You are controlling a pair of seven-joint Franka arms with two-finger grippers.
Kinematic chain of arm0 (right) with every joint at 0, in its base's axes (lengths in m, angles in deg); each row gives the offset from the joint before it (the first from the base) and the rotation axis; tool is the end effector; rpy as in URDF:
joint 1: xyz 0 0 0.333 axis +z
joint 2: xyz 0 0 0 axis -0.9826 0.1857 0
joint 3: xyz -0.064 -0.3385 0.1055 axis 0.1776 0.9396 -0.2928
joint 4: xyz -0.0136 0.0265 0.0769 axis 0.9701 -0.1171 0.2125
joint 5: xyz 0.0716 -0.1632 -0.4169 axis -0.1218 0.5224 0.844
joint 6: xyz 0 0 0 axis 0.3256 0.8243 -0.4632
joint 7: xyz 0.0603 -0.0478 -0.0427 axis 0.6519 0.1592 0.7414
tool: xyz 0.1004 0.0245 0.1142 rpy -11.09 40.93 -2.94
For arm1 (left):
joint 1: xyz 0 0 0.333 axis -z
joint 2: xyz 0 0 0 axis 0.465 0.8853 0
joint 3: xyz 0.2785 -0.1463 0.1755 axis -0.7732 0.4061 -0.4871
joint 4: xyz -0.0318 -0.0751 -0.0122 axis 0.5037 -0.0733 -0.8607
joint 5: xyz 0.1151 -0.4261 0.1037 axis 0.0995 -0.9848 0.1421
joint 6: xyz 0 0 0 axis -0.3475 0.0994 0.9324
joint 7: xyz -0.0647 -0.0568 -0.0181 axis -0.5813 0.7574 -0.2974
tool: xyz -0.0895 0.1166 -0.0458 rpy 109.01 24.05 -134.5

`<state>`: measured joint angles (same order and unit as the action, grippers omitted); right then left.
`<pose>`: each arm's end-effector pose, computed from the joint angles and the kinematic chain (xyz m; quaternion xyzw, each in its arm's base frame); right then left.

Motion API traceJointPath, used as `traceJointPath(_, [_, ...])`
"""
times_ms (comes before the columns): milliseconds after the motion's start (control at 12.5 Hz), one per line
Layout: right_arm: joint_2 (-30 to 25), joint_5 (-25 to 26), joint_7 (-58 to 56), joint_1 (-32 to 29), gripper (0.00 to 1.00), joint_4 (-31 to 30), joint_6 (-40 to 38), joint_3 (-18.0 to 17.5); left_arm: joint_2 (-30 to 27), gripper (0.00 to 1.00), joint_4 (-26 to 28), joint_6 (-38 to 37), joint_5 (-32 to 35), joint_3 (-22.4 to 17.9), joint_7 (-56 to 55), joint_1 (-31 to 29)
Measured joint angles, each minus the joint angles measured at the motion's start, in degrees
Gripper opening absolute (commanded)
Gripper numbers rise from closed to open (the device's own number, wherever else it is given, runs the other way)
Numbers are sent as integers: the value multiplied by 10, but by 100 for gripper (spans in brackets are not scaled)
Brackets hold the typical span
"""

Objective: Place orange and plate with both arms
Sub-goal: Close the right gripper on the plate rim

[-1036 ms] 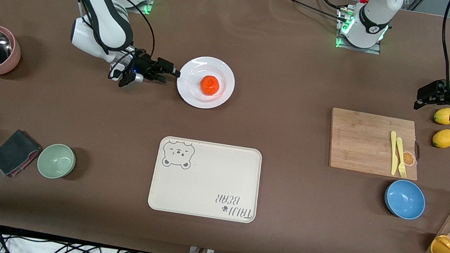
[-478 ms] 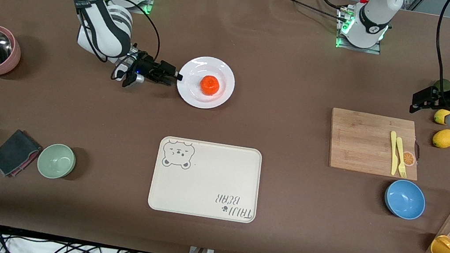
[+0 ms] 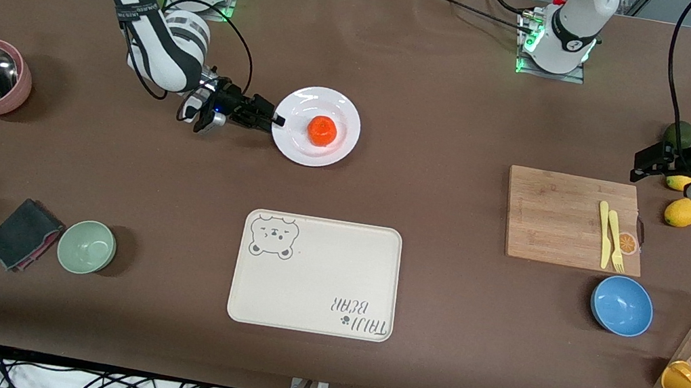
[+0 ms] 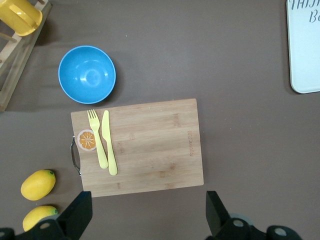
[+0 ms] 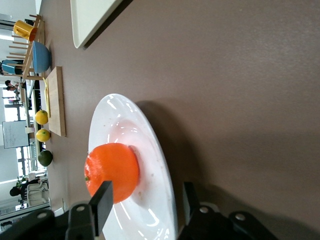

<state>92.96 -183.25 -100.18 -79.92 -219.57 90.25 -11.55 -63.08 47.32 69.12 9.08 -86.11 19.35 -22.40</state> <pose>0.4194 0.2396 0.0980 -0.8955 0.0287 -0.0213 0.4437 0.6078 0.0044 0.5291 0.9987 -0.0504 -0.0052 0.0099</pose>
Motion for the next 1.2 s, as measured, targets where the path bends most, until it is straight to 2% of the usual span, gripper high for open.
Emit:
traceJointPath(159, [5, -1, -12, 0, 62, -2, 7, 0, 2, 100, -3, 0, 0, 0, -3, 0])
traceJointPath(399, [6, -9, -20, 0, 53, -7, 11, -2, 4, 100, -3, -2, 0, 10, -5, 4])
traceJointPath(558, [7, -38, -46, 1, 43, -8, 16, -8, 6, 100, -3, -11, 0, 27, -11, 9])
traceJointPath(797, [12, -69, -83, 1, 37, -13, 21, -12, 13, 100, -3, -14, 0, 54, -39, 11])
traceJointPath(957, [13, -69, -85, 1, 31, -13, 21, -12, 13, 100, -4, -14, 0, 55, -42, 11])
traceJointPath(1116, [14, -70, -85, 1, 30, -13, 21, -13, 13, 100, -4, -14, 2, 55, -42, 11])
traceJointPath(1196, [14, -74, -85, 1, 27, -13, 21, -15, 15, 100, -4, -14, 5, 55, -43, 11])
